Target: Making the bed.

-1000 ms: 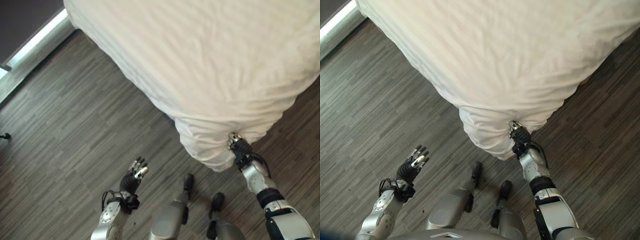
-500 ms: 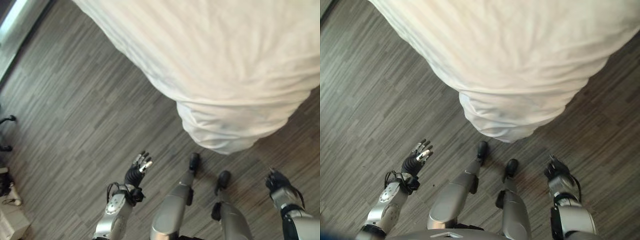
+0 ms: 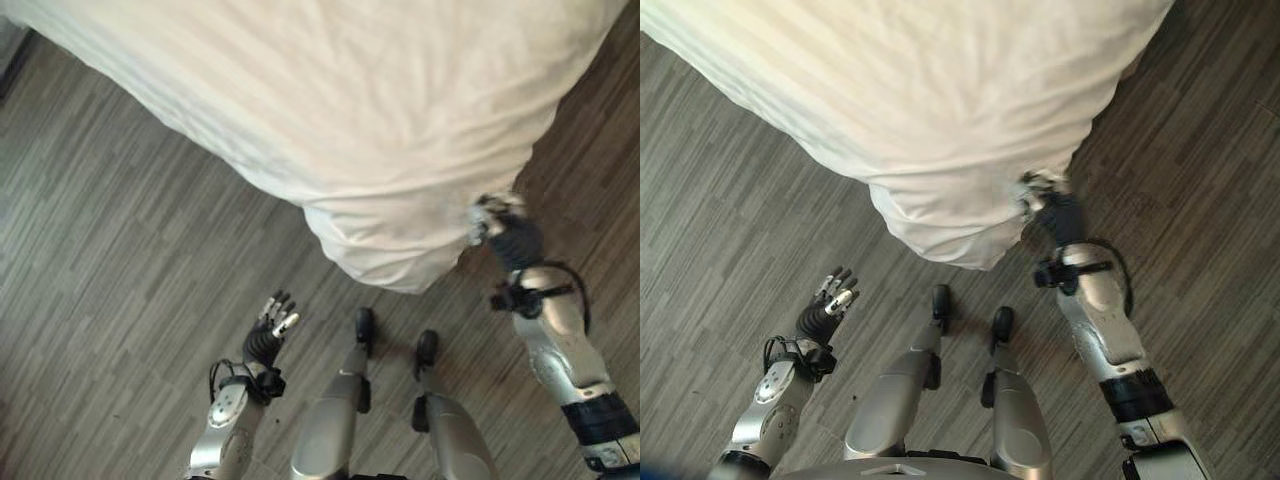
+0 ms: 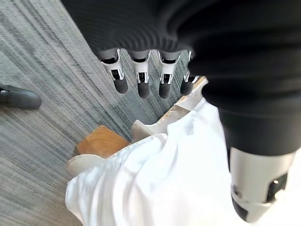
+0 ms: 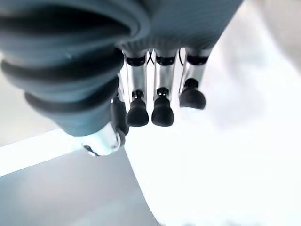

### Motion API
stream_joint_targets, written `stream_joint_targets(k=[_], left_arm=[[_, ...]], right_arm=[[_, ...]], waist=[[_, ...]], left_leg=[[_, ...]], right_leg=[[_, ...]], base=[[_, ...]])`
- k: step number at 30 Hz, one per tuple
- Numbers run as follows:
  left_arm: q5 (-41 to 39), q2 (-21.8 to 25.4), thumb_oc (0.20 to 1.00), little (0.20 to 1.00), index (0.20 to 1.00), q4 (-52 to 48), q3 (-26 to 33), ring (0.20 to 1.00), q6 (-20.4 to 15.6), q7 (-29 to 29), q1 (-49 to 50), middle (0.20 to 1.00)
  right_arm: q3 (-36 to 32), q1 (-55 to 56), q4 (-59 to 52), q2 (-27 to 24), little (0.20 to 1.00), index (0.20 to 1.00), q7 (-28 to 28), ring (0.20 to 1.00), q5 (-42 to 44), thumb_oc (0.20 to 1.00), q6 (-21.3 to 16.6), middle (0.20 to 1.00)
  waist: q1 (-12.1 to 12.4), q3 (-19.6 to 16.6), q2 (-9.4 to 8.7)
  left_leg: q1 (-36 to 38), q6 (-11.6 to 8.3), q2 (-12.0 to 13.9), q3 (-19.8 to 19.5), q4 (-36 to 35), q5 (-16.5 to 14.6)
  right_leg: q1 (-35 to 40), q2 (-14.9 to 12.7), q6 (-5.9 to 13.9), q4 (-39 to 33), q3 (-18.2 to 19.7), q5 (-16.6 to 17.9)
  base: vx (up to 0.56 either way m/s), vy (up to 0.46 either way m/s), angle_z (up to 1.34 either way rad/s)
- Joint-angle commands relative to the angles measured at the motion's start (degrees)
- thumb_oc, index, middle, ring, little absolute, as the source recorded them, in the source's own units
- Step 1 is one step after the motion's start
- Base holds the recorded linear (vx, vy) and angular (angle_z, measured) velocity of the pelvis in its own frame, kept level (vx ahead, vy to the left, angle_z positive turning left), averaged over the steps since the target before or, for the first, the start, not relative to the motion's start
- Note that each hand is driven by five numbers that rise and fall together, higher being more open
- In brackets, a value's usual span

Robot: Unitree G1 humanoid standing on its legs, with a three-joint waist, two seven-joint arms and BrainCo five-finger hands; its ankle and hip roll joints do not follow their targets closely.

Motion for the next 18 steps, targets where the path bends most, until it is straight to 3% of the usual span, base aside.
stream_joint_targets(k=[1, 4, 14, 18], left_arm=[[0.5, 1.6, 1.000, 1.000, 1.000, 0.8, -0.1, 1.000, -2.2, -1.7, 0.6, 1.000], [-0.1, 1.1, 1.000, 1.000, 1.000, 1.6, -0.9, 1.000, -2.5, -2.0, 0.3, 1.000], [-0.9, 1.5, 1.000, 1.000, 1.000, 2.3, -2.7, 1.000, -3.0, -1.6, -1.2, 1.000], [-1.0, 1.2, 1.000, 1.000, 1.000, 3.0, -3.8, 1.000, -3.0, -0.9, -2.4, 1.000]], right_arm=[[3.0, -2.6, 4.1, 1.3, 0.200, 0.200, 3.7, 0.200, -2.4, 0.200, 1.1, 0.200], [7.4, -9.1, 10.4, 3.7, 0.200, 0.200, 3.4, 0.200, -4.0, 0.200, 2.3, 0.200], [8.5, -21.8, 23.8, 6.2, 0.200, 0.200, 0.4, 0.200, -1.3, 0.200, 3.0, 0.200], [6.1, -23.4, 35.0, 7.2, 0.200, 0.200, -1.4, 0.200, -1.1, 0.200, 3.7, 0.200]], waist=[[2.4, -3.2, -0.62], [4.0, -3.0, 0.09], [6.9, -2.4, 0.35], [7.6, -1.8, 0.71]], left_leg=[[1.1, -3.52, -3.6, -1.1, 0.3, -1.4], [0.5, -3.61, -3.5, -1.2, 0.3, -1.2], [-1.6, -3.84, -3.2, -1.7, 0.3, -0.5], [-2.6, -3.96, -3.2, -2.1, 0.3, -0.3]], right_leg=[[-3.0, -3.5, 3.45, 0.6, -0.9, 1.4], [-3.4, -3.6, 3.47, 0.6, -1.4, 1.6], [-5.1, -3.3, 3.45, 0.6, -1.8, 1.9], [-5.8, -3.1, 3.31, 0.6, -2.0, 1.9]], base=[[0.00, 0.000, 0.00], [-0.01, -0.015, 0.06], [0.00, -0.018, 0.05], [0.00, -0.009, 0.03]])
